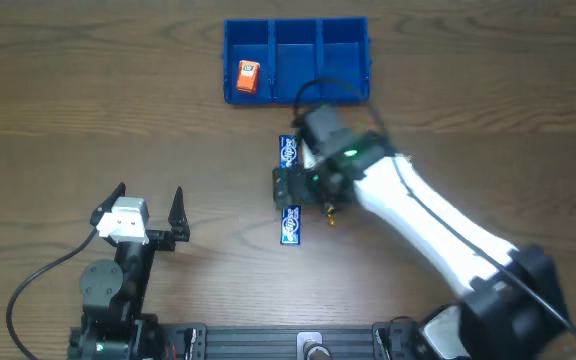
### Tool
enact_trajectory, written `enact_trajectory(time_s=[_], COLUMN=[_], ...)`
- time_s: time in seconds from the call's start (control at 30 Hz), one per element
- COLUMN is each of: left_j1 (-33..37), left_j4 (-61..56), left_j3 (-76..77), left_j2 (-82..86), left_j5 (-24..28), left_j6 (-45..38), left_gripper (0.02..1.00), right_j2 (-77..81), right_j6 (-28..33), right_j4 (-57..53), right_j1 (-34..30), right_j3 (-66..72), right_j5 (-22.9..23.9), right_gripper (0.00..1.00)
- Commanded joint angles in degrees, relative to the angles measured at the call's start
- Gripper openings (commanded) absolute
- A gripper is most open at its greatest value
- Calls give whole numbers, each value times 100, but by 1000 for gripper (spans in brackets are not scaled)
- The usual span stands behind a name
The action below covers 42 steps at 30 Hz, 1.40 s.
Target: Sort Candies Into Trays
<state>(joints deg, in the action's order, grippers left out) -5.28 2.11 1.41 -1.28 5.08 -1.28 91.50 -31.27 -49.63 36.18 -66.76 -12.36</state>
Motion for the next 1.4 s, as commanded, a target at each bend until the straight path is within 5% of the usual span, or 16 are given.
enact_trajectory(time_s=[0.03, 0.53, 0.97, 1.27, 1.4], left_j1=[28, 28, 28, 28, 28], left_j4=[192, 192, 192, 192, 192], left_j3=[-109, -109, -109, -109, -109], left_j2=[42, 42, 42, 42, 42], left_j5=[138, 138, 138, 138, 138], left_j6=[61, 61, 61, 61, 61], left_gripper=[998, 998, 998, 998, 998], right_j2=[463, 1563, 1825, 1825, 1764], right_j6=[-826, -1486, -1547, -1545, -1541], right_j4=[26, 413, 450, 603, 632], right_j1=[553, 1038, 1102, 1102, 1102], right_j3=[-116, -114, -111, -114, -151], right_j5=[850, 1233, 1235, 1235, 1327], right_gripper=[998, 991, 833, 283, 259])
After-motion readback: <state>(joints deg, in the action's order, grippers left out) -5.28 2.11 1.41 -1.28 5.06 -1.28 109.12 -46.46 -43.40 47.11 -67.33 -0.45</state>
